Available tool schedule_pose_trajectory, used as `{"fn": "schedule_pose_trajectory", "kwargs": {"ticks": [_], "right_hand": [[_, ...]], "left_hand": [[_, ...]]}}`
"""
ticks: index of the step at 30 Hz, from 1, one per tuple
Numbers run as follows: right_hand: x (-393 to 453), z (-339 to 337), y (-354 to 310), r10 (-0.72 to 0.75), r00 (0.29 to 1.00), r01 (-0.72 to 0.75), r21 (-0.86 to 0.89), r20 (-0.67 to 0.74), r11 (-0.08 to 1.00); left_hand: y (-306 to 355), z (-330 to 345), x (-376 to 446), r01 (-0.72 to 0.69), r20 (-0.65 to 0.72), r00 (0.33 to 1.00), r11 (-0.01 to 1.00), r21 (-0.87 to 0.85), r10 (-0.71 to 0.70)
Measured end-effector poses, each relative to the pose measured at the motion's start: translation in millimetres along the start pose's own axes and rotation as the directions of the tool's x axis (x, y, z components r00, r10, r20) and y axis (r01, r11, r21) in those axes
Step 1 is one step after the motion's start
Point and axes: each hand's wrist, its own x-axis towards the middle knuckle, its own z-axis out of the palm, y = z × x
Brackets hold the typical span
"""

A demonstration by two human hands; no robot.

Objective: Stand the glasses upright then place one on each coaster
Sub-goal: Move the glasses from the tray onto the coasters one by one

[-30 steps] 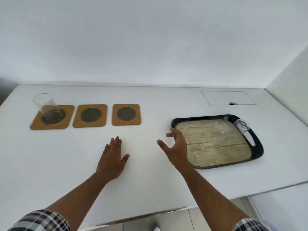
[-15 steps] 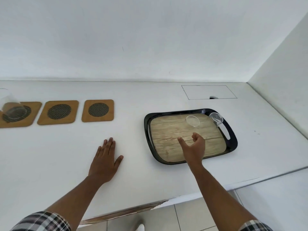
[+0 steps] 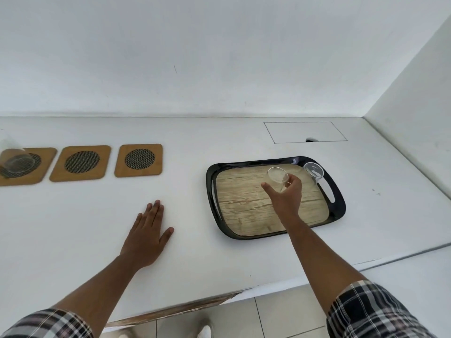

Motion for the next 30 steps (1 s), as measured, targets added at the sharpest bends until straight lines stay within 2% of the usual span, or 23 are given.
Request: {"fn": "schedule_pose_trajectory", "kwargs": {"ticks": [9, 16, 30], "right_hand": [[-5, 9, -14, -0.064, 0.998, 0.064, 0.005, 0.004, 0.998], [-29, 43, -55, -0.142, 0.988, 0.136, 0.089, 0.058, 0.987], [-109, 190, -154, -0.251, 0.946, 0.216, 0.178, 0.206, 0.96]], "left_hand": [[-10, -6, 0, -0.02, 0.027, 0.999, 0.999, -0.029, 0.021], [-68, -27, -19, 0.052, -0.059, 0.997, 0.998, -0.032, -0.054], [-204, -86, -48, 0.167, -0.097, 0.981, 0.986, -0.031, -0.169]]}}
